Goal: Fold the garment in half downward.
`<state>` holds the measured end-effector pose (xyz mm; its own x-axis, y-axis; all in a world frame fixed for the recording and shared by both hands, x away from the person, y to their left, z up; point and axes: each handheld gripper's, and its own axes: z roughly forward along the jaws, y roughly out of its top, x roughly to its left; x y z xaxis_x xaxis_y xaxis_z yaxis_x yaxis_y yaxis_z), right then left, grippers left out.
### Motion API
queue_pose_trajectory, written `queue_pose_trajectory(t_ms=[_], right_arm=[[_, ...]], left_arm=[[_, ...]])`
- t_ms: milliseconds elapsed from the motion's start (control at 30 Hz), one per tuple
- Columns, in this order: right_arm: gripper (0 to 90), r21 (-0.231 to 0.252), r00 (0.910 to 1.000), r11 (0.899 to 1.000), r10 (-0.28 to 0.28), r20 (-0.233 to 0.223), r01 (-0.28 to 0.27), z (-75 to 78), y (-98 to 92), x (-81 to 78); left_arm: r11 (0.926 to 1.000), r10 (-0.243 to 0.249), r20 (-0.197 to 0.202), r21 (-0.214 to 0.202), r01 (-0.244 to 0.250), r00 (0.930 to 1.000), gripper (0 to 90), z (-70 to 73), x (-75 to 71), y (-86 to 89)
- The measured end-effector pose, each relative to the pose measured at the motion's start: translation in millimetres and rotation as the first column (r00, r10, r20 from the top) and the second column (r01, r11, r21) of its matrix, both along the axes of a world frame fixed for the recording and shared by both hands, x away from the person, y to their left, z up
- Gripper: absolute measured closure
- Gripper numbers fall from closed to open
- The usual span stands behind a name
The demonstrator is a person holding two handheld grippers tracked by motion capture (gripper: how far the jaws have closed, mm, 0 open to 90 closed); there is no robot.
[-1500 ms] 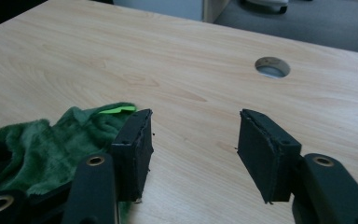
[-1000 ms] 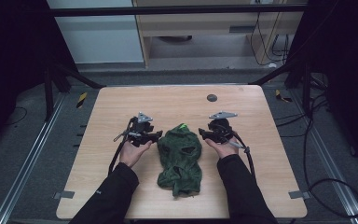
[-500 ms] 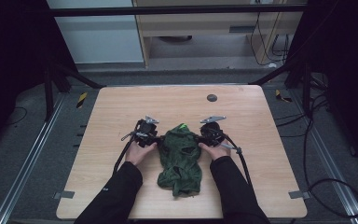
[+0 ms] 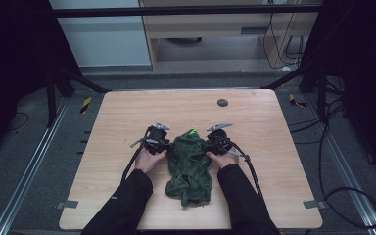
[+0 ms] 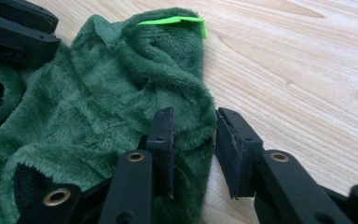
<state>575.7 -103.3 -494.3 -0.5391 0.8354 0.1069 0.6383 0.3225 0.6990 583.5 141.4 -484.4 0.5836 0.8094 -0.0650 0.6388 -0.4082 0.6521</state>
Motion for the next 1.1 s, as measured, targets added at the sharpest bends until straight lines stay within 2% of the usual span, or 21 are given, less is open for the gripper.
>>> queue_pose_trajectory(t_ms=[133,233,367,567,733,900,1100], right_arm=[[71.4,0.0,1.0,1.0,0.009,-0.002,-0.009,-0.8,0.8,-0.2],[78.1,0.004,0.9999,1.0,0.016,-0.006,-0.016,-1.2,2.8,-1.4],[81.9,0.01,0.9997,1.0,0.02,-0.012,-0.02,-1.2,3.5,-1.4],[86.4,0.024,0.9995,1.0,0.02,-0.025,-0.02,-0.8,3.2,-0.7],[87.5,0.024,0.9996,1.0,0.017,-0.023,-0.016,0.2,2.9,-0.9],[88.1,0.028,0.9997,0.999,0.019,-0.012,-0.019,4.7,2.0,-2.6],[88.2,0.07,0.9993,0.997,0.025,0.028,-0.027,20.0,-0.9,-5.0]], left_arm=[[0.9999,-0.01,-0.012,0.0,0.01,0.9999,69.3,-2.6,-0.8,-3.5],[0.9999,-0.014,-0.019,-0.002,0.014,0.9997,74.8,-2.9,-1.4,-5.0],[0.9997,-0.016,-0.025,0.016,0.016,0.9996,77.1,-1.9,-1.9,-8.1],[0.9998,-0.014,-0.026,0.013,0.014,0.9996,80.8,-1.9,-2.0,-9.4],[0.9997,-0.014,-0.013,0.022,0.014,0.9998,82.5,-0.7,-3.3,-10.8],[0.9998,-0.013,-0.004,0.011,0.013,0.9999,83.7,3.0,-3.5,-8.7],[0.9997,-0.014,0.033,-0.017,0.015,0.9994,83.9,16.6,-6.3,-4.5]])
